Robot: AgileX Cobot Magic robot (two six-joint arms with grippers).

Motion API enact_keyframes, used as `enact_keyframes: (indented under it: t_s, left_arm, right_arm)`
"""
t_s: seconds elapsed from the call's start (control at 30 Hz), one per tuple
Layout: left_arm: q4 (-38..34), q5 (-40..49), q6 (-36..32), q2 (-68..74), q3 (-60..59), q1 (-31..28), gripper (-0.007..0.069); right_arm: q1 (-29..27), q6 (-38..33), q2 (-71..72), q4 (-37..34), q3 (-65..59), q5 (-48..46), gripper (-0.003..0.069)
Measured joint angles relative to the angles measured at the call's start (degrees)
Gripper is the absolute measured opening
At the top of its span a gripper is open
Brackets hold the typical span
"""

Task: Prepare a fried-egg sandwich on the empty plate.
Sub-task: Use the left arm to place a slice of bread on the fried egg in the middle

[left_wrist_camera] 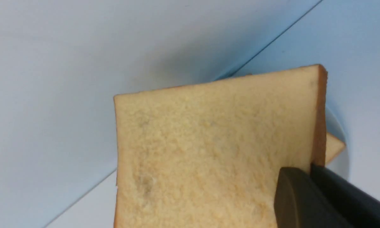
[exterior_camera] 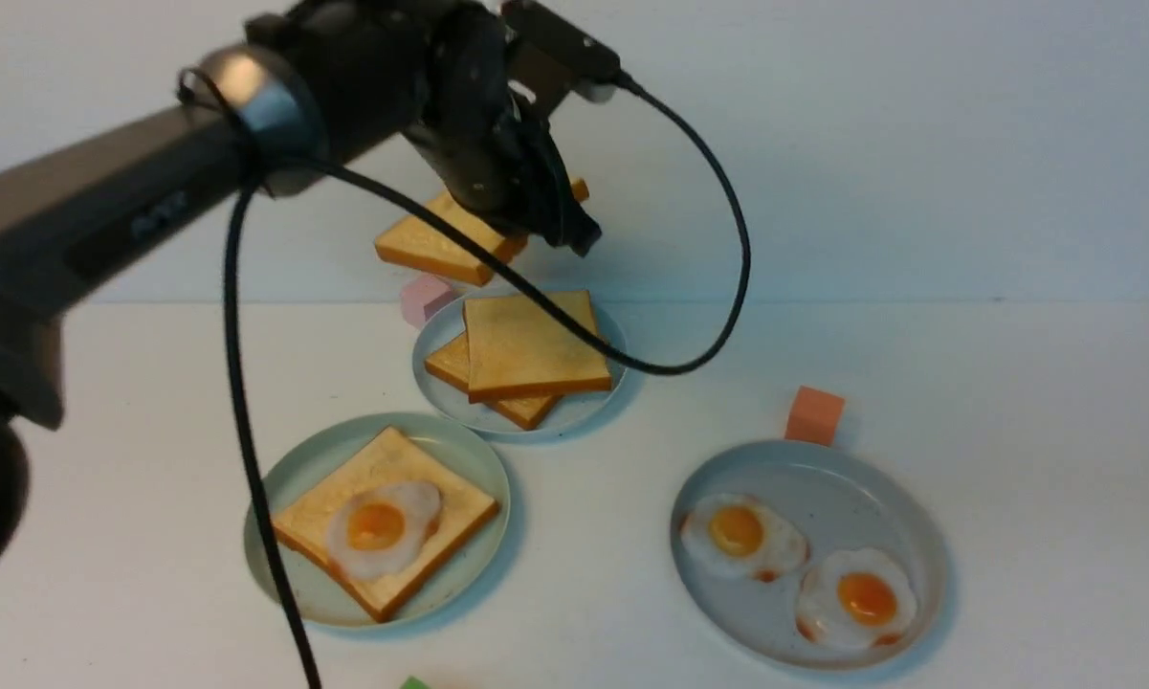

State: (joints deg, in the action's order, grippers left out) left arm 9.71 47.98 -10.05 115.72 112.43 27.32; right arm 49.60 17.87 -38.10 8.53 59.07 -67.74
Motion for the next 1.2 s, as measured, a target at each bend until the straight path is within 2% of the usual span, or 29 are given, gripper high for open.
enact_keyframes:
  t_s: [0.03, 0.13, 0.17, 0.23, 0.3, 0.43, 0.57, 0.8, 1.2]
  left_arm:
    - [0.11, 5.38, 1.13, -2.76, -0.38, 0.00, 0.0008]
    - [0.11, 10.76, 3.32, -8.27, -5.09, 0.00, 0.0008]
    - [0.11, 11.09, 3.46, -8.68, -5.65, 0.00, 0.0008]
    - [0.11, 10.85, 5.64, -14.68, -16.16, 0.00, 0.0008]
    - [0.11, 9.70, 6.50, -17.22, -21.49, 0.00, 0.0008]
    - [0.17, -1.58, 6.97, -24.73, -39.87, 0.00, 0.0008]
    - [0.36, -10.67, 2.01, -26.28, -49.49, 0.00, 0.0008]
    - [0.99, -19.88, -5.02, -24.15, -54.93, 0.00, 0.0008]
    - [1.84, -23.89, -5.66, -18.27, -55.01, 0.00, 0.0006]
  right_arm:
    - [0.00, 0.00, 0.00, 0.14, 0.00, 0.07, 0.0034]
    - [0.00, 0.00, 0.00, 0.50, 0.00, 0.57, 0.0036]
    - [0.00, 0.00, 0.00, 0.49, 0.00, 0.63, 0.0036]
    - [0.00, 0.00, 0.00, 0.71, 0.00, 0.84, 0.0039]
    - [0.00, 0.00, 0.00, 0.78, 0.00, 0.84, 0.0040]
    - [0.00, 0.00, 0.00, 0.90, 0.00, 1.98, 0.0043]
    - [0.00, 0.00, 0.00, 0.90, 0.00, 4.69, 0.0047]
    - [0.00, 0.00, 0.00, 0.84, 0.00, 6.92, 0.0049]
    - [0.00, 0.00, 0.00, 0.84, 0.00, 8.33, 0.0055]
